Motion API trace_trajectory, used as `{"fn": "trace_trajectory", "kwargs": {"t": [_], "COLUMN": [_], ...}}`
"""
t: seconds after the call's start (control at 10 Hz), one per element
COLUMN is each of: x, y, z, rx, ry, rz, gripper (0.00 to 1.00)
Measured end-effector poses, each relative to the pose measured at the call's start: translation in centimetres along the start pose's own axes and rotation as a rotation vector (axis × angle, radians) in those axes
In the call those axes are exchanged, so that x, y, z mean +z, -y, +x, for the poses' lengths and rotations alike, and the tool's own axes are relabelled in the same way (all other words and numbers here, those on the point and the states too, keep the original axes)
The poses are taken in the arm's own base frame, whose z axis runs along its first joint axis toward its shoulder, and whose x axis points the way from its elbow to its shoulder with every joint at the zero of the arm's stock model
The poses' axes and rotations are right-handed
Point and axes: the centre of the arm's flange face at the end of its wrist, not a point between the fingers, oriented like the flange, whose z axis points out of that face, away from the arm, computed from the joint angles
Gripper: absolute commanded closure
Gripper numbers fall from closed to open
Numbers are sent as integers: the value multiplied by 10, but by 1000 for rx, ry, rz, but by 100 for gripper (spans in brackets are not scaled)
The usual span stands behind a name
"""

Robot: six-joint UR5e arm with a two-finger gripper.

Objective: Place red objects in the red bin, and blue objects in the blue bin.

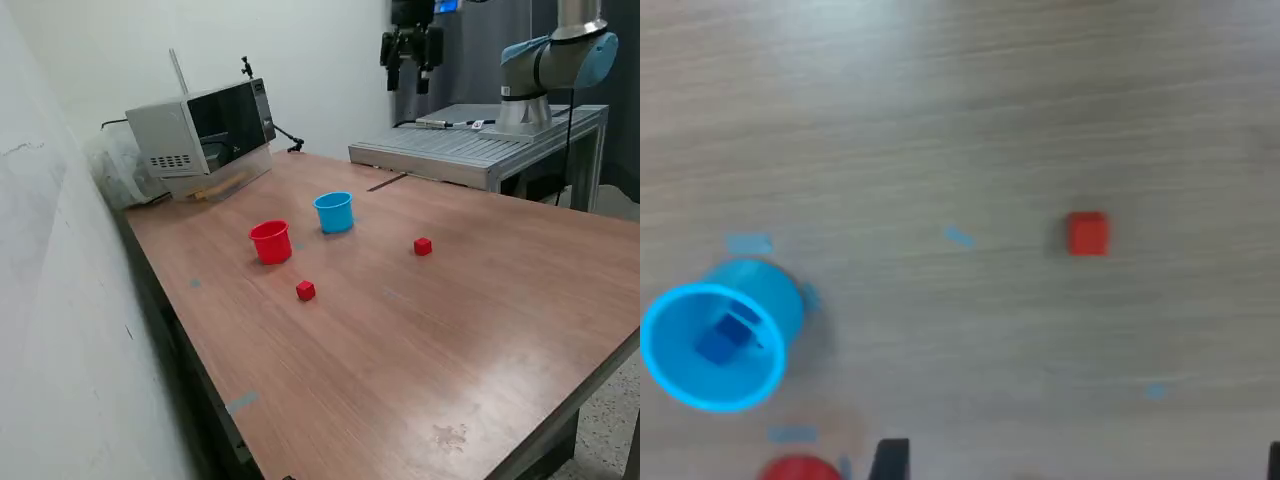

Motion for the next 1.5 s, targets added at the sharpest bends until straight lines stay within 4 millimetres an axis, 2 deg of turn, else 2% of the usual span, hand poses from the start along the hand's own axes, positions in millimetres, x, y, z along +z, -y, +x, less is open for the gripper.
{"fn": "trace_trajectory", "kwargs": {"t": [0.1,0.3,0.4,0.5,0.6,0.8,1.1,1.2,1.3,1.5], "x": [-20,-37,-37,-25,4,74,175,203,224,253], "y": [12,26,30,34,37,37,37,37,34,15], "z": [13,33,42,50,59,70,76,78,81,85], "rx": [-2,28,35,33,26,18,12,9,7,-7], "ry": [-12,-39,-53,-59,-58,-41,-5,5,10,12], "rz": [-25,-67,-88,-88,-66,9,131,164,182,191], "gripper": [0,0,0,0,0,0,0,0,0,0]}}
